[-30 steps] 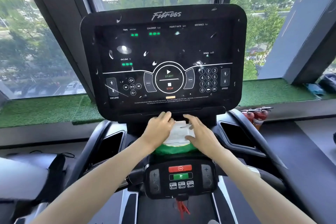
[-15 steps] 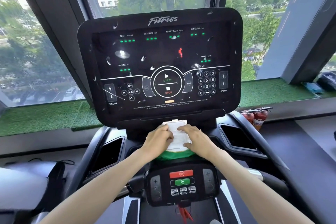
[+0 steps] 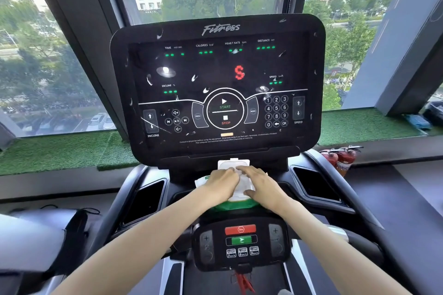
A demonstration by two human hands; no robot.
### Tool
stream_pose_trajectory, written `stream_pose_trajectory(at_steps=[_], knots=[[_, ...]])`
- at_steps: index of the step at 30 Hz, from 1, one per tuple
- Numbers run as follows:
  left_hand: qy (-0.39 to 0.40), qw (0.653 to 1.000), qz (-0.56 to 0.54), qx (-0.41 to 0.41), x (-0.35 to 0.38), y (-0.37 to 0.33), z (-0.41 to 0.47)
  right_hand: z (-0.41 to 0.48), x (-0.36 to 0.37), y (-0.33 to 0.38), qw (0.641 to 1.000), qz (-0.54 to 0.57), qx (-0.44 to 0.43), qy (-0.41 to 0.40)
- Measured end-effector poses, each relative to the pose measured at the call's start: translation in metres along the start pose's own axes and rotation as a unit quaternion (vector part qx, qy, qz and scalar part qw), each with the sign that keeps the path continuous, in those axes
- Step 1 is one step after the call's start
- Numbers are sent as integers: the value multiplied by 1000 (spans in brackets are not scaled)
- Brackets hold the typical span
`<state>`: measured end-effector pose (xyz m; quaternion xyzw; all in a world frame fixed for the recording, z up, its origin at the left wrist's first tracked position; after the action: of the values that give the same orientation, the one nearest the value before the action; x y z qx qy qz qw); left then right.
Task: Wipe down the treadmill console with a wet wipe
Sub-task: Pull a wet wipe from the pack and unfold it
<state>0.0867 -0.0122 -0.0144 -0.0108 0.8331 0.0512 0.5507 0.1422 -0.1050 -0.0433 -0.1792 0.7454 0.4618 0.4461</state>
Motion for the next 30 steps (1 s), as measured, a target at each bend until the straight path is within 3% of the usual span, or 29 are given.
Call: stream_pose_trajectory(at_steps=[9,16,23,30], knots=[[31,992,-85,-84,4,13,-3,-2,-1,2,1000,6,7,4],[23,985,-152,-79,7,16,-2,-1,-4,6,1000,2,4,7],[-6,939,-336,-76,17,31,-3,2,-5,14,1000,-28,-10,9],[-13,958,-274,-79,20,28,2,5,-3,14,1000,-22,-13,14]])
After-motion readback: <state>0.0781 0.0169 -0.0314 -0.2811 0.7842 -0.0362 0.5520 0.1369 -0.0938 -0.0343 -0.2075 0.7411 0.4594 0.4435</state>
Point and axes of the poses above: each hand's wrist, its own z-axis towards the middle knuckle, its own x-axis out of the palm, y = z × x, the point moved 5 cm from there along z, towards the middle knuckle, and after that the axes turned 12 degrees about y, right-handed, at the moved point
